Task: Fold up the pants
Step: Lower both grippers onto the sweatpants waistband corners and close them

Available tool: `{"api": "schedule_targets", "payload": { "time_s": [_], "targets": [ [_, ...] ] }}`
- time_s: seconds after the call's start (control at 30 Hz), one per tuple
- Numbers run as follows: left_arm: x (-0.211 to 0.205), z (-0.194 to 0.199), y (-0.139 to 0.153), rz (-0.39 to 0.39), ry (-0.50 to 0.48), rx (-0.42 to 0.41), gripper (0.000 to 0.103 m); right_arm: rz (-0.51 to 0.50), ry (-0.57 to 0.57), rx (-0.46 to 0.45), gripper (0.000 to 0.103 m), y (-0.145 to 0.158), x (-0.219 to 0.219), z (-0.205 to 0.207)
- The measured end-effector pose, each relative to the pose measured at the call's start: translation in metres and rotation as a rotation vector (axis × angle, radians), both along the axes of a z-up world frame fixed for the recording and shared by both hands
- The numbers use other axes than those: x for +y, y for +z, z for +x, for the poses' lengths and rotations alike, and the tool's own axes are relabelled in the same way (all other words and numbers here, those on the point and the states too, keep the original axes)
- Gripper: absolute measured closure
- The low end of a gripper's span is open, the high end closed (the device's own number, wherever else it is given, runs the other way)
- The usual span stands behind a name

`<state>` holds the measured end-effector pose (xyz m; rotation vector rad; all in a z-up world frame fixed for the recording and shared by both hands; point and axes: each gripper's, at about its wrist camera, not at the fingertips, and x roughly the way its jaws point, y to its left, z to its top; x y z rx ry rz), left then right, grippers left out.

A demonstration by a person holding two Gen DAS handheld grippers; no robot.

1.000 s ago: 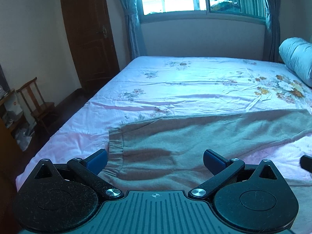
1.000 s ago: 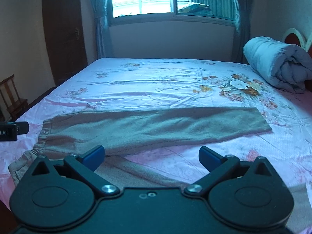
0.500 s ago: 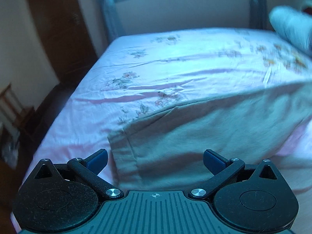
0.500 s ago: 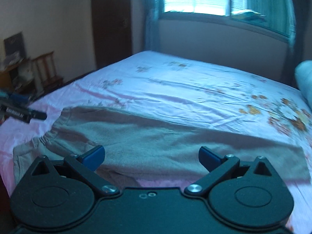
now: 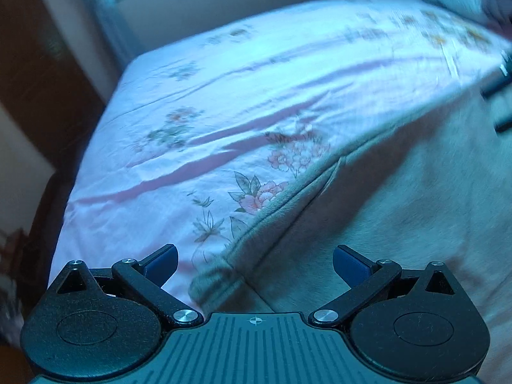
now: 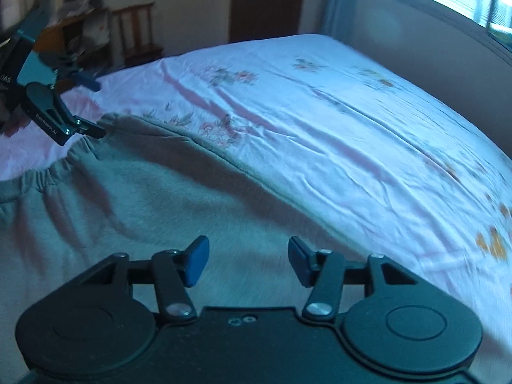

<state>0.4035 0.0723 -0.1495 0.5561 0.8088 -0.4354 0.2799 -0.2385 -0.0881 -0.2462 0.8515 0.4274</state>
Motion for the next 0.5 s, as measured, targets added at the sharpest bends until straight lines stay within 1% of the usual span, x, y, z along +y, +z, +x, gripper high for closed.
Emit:
{"api": "schedule_targets", "payload": {
  "time_s": [0.07, 0.13, 0.17, 0.2, 0.23, 0.27, 0.3, 0.37, 0.43, 0.47, 0.5],
  "targets": [
    [0.001, 0.014, -0.008, 0.005, -0.030, 0.031, 0.000, -0.020, 0.044, 0.026, 0.059, -0.007, 0.000, 0.022],
    [0.004, 0.027, -0.018, -0.004, -0.047, 0.083, 0.012, -0.044, 0.072, 0.042, 0.059, -0.013, 0.000, 0.041],
    [0.005, 0.034, -0.023, -0.002, -0.051, 0.116, 0.020, -0.054, 0.080, 0.056, 0.060, -0.017, 0.000, 0.051],
    [0.006, 0.039, -0.028, 0.005, -0.053, 0.134, 0.027, -0.059, 0.086, 0.068, 0.062, -0.020, -0.001, 0.060],
    [0.008, 0.043, -0.032, 0.007, -0.053, 0.148, 0.029, -0.066, 0.092, 0.078, 0.065, -0.024, -0.001, 0.067],
    [0.011, 0.045, -0.035, -0.012, -0.057, 0.169, 0.034, -0.070, 0.097, 0.092, 0.066, -0.028, -0.002, 0.074],
    [0.012, 0.047, -0.038, -0.031, -0.064, 0.190, 0.042, -0.068, 0.102, 0.109, 0.069, -0.031, -0.002, 0.081],
    [0.011, 0.046, -0.043, -0.036, -0.088, 0.211, 0.047, -0.050, 0.102, 0.139, 0.071, -0.037, -0.004, 0.094],
    [0.012, 0.046, -0.045, -0.045, -0.091, 0.219, 0.053, -0.034, 0.111, 0.153, 0.072, -0.040, -0.005, 0.100],
    [0.013, 0.048, -0.046, -0.051, -0.086, 0.224, 0.056, -0.030, 0.118, 0.163, 0.072, -0.041, -0.005, 0.104],
    [0.014, 0.048, -0.046, -0.060, -0.085, 0.229, 0.062, -0.030, 0.127, 0.176, 0.072, -0.043, -0.005, 0.107]
  ]
}}
